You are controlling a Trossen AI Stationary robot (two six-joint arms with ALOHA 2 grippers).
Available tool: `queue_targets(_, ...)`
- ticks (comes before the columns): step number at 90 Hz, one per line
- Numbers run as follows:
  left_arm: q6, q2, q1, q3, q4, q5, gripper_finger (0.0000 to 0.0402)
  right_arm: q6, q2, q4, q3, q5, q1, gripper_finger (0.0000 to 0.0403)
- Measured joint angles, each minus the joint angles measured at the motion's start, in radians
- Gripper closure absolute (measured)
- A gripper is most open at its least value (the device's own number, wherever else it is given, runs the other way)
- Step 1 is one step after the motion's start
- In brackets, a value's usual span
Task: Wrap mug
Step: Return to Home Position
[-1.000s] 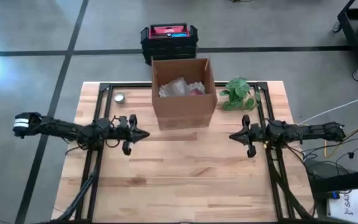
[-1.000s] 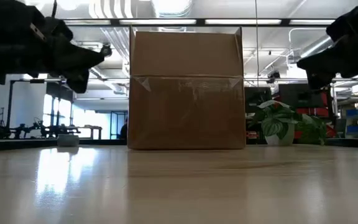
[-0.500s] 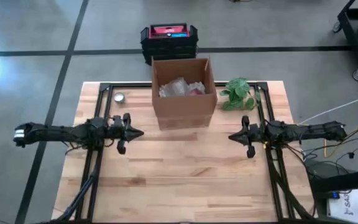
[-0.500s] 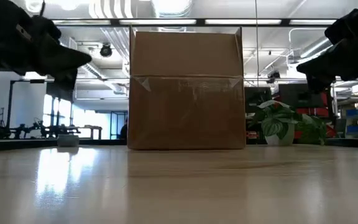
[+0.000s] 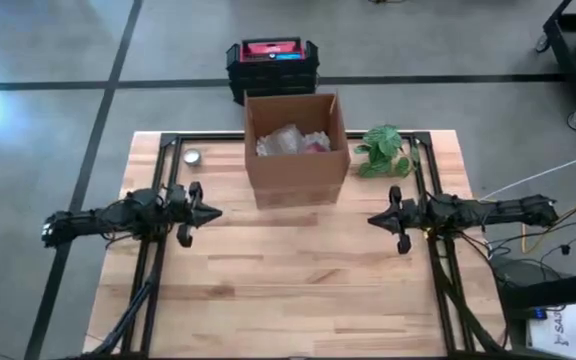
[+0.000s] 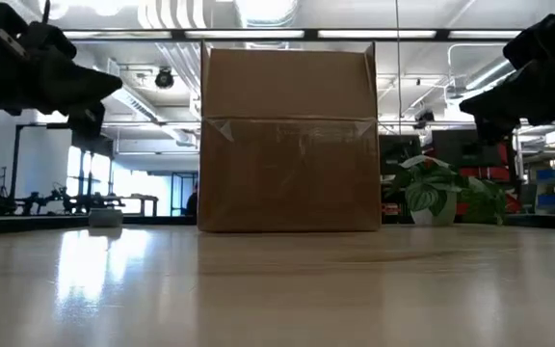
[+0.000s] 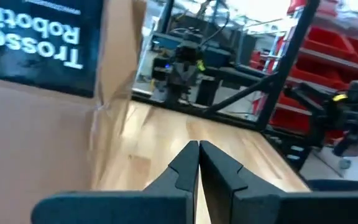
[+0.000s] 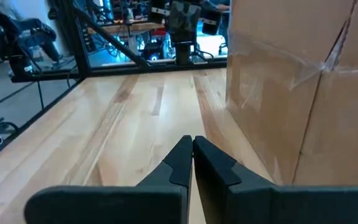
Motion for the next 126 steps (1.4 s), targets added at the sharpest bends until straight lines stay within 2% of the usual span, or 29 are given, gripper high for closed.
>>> queue_targets(17, 0.034, 0.003, 0.002, 0.000, -0.013, -0.075, 0.0402, 0.003, -0.001, 0.000, 0.000, 0.000, 0.000, 0.0403)
queue_targets(126, 0.033, 0.184, 0.002, -0.001, -0.012, -0.078, 0.0402, 0.004, -0.001, 0.001, 0.000, 0.001, 0.000, 0.0403)
